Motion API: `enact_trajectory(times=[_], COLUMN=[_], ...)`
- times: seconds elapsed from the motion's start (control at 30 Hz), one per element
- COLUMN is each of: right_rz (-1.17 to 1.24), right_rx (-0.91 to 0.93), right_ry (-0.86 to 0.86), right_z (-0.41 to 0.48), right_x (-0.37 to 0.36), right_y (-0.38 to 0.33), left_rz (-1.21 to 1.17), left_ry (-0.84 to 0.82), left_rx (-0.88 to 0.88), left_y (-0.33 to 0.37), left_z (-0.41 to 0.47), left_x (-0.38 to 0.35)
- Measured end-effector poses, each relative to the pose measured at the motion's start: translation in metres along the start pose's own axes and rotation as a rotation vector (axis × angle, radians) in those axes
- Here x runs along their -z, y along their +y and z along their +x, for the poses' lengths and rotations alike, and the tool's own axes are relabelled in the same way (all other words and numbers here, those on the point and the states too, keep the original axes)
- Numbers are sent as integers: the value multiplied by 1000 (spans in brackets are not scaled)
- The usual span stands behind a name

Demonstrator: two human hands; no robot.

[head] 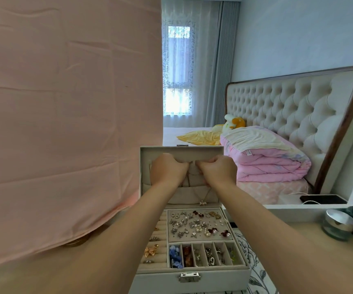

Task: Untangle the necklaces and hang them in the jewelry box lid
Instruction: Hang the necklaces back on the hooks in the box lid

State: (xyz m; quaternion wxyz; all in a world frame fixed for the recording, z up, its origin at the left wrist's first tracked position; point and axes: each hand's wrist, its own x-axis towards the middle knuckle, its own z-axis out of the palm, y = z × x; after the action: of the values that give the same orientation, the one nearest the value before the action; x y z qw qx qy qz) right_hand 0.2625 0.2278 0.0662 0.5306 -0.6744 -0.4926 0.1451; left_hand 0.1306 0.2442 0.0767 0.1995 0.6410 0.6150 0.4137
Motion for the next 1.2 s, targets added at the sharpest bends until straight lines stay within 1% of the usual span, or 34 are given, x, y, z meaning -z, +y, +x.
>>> enact_trajectory(times=[0.13, 0.27, 0.37, 0.43, 0.5, 0.6, 0.67, 0.73, 0.8, 0.87, 0.93, 1.03, 1.1, 1.17, 1.2], right_rz=[-10, -222, -298, -359, -476, -741, -837, -824, -795, -802, -753, -516, -354, -250, -229], right_rx=[-22, 25, 89, 103, 100, 95, 103, 108, 138, 200, 229, 219, 239, 274, 286], right_ry=[-94, -267, -340, -358, -359, -347, -322, -340, -408, -467, -474, -414, -324, -234, -218], right_z=[-8, -18, -26, -29, -32, -39, -41, -39, -37, -35, -31, -18, -10, -4, -2], right_x=[-2, 1, 7, 10, 13, 13, 8, 3, -1, 0, 2, 8, 10, 9, 7], right_y=[11, 19, 27, 32, 34, 30, 28, 29, 28, 26, 23, 16, 7, -2, -5], left_rz=[52, 118, 178, 240, 326, 406, 473, 531, 566, 599, 639, 675, 669, 652, 646], left_ry=[-61, -151, -138, -102, -87, -102, -112, -121, -134, -145, -173, -205, -204, -206, -208], left_rx=[-18, -155, -262, -356, -426, -472, -501, -532, -553, -553, -535, -528, -537, -544, -545], left_y=[-6, -14, -25, -33, -40, -46, -46, -46, -47, -48, -48, -49, -49, -50, -50], left_z=[-4, -18, -27, -31, -35, -39, -40, -41, -40, -40, -40, -38, -36, -36, -36], left_x=[-6, -3, -2, -1, -1, -2, -3, -3, -3, -3, -3, -4, -3, -2, -2])
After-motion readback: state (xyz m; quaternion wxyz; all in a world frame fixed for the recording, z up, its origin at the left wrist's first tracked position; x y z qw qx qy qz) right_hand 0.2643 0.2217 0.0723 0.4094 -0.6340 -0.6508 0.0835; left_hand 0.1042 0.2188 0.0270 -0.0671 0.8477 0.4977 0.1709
